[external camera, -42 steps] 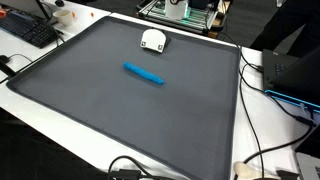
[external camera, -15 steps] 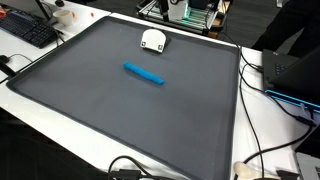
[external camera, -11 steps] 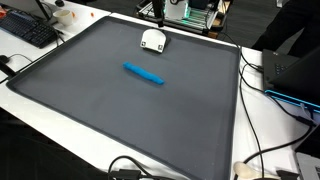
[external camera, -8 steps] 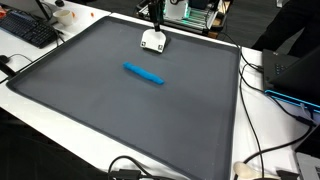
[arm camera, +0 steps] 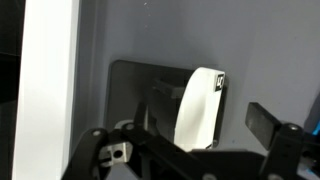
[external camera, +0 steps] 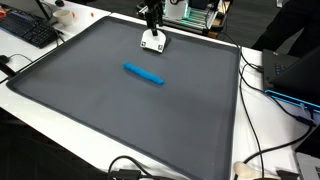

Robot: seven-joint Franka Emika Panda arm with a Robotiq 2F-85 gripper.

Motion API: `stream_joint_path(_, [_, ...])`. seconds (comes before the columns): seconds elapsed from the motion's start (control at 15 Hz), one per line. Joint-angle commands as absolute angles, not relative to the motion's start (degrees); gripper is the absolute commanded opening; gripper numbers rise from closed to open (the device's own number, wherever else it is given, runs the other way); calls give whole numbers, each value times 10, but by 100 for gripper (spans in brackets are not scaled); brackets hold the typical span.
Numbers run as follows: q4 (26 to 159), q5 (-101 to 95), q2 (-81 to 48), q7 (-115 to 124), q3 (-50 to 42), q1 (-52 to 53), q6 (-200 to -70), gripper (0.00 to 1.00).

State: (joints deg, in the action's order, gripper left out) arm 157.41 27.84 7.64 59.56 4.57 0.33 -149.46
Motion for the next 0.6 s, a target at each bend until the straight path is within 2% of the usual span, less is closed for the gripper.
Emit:
stream_joint_path(0.0, [1574, 282, 55, 599, 40, 10, -1521, 100])
stream_joint_path(0.53, [1572, 324, 40, 576, 37, 20, -1545, 100])
